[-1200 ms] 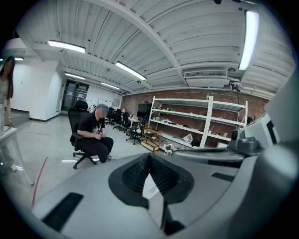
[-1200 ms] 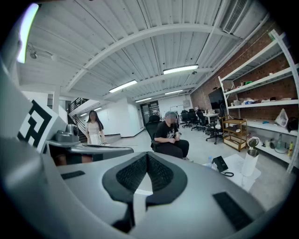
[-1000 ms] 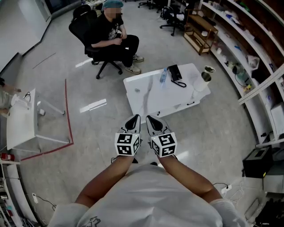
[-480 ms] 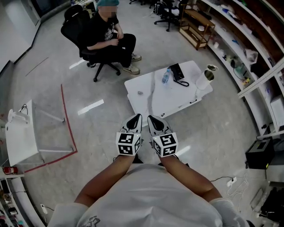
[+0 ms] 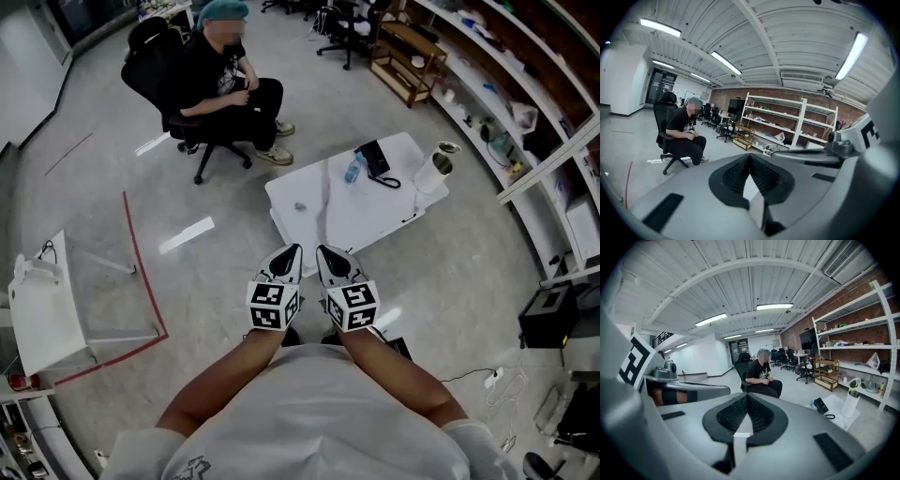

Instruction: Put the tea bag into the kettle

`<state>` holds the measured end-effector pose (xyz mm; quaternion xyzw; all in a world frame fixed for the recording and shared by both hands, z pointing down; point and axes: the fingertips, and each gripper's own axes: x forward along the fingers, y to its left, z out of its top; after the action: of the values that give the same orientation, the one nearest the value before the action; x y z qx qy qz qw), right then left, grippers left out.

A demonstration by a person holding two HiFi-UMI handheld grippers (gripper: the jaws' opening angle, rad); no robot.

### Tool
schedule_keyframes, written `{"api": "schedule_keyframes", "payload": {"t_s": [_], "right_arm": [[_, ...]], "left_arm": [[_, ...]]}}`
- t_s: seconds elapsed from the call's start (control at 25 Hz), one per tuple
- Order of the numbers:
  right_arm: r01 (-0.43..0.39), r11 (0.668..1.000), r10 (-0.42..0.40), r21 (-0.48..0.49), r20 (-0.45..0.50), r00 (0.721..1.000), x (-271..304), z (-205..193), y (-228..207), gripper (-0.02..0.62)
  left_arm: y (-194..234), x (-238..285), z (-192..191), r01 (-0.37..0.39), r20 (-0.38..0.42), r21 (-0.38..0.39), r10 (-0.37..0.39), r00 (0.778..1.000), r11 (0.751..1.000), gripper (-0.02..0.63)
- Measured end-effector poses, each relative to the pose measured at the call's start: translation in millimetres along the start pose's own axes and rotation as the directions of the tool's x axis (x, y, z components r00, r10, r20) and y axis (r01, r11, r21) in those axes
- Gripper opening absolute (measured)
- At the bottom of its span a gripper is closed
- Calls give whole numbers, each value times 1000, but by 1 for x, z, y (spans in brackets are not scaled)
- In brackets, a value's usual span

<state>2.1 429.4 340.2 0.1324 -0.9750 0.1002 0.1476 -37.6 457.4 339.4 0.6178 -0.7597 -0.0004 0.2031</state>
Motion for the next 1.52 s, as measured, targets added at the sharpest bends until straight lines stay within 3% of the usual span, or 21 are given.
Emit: {"api": "schedule_keyframes", "payload": {"t_s": [0.52, 1.16, 1.52], "right_arm": [[-80, 997, 80, 8, -10, 997, 63, 15, -30, 3], [-205, 978, 203, -32, -53, 978, 163, 60, -158, 3], [-248, 969, 246, -2, -119, 962, 199, 39, -183, 3]], "left_arm": [[38, 55, 15, -53, -5, 4, 53, 999, 999, 8], [68, 207, 67, -174, -2, -24, 174, 985, 984, 8], [104, 237, 51, -247, -61, -36, 245, 968, 968, 8]]}}
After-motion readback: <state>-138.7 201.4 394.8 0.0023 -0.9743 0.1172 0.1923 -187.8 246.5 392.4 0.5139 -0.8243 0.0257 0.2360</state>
